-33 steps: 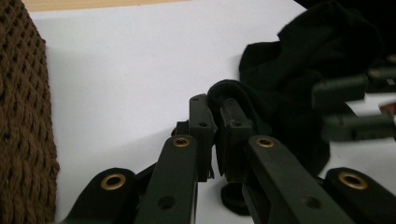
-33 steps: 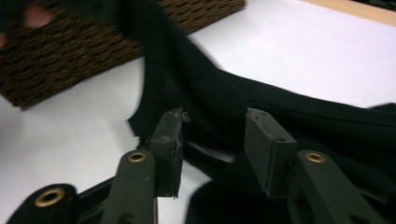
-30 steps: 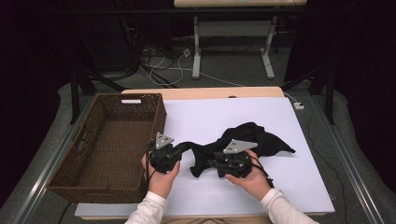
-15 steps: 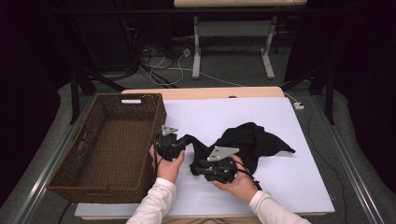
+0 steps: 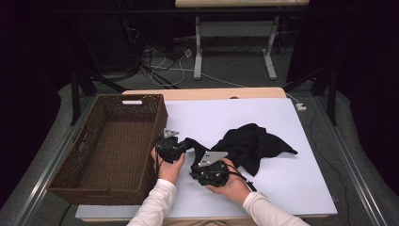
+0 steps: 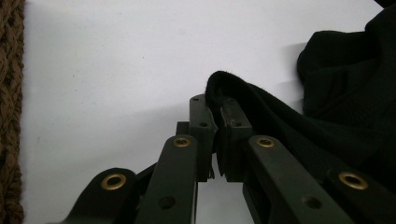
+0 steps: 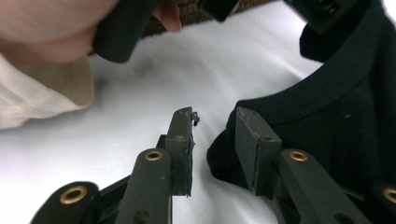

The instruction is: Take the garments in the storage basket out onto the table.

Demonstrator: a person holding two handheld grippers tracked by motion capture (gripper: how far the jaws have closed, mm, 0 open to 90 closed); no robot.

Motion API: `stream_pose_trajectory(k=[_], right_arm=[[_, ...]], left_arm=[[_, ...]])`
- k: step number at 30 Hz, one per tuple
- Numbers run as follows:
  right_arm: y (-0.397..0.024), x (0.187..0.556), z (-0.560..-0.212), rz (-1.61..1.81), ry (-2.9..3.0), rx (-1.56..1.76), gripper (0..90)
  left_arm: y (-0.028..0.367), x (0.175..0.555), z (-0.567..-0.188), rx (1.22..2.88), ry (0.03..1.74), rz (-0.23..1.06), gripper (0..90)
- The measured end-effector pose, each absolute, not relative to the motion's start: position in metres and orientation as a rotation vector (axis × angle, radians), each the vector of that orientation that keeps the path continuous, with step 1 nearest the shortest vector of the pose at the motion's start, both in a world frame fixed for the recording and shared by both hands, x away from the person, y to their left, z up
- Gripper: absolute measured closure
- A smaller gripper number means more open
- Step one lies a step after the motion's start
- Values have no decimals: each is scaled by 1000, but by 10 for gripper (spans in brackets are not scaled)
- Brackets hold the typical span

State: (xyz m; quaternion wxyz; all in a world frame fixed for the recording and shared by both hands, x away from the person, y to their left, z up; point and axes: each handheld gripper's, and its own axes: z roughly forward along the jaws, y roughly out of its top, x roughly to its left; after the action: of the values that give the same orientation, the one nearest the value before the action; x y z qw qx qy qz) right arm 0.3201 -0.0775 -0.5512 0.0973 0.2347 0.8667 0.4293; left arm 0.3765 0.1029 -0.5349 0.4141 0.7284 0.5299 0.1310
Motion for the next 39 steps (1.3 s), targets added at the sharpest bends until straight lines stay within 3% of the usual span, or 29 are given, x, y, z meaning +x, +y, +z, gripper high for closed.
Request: stream_pose_trajectory(k=[10,16,18,28,39], right_arm=[[-76,326,-563,1159,2608,705,693],[-77,327,-563,1142,2587,710,844],[-79,327,-560,1155,2609,737,857],[-120,341,-507,1427,2451,871,864],[-180,372,-473,1404,2286,988,866]], left_arm=[[103,377,-535,1833,1335,332,863],[103,377,-535,1834,1338,335,864],[103,378,-535,1826,1337,342,864],[101,381,-528,1796,1343,365,864],[91,383,-515,1810,1317,421,864]])
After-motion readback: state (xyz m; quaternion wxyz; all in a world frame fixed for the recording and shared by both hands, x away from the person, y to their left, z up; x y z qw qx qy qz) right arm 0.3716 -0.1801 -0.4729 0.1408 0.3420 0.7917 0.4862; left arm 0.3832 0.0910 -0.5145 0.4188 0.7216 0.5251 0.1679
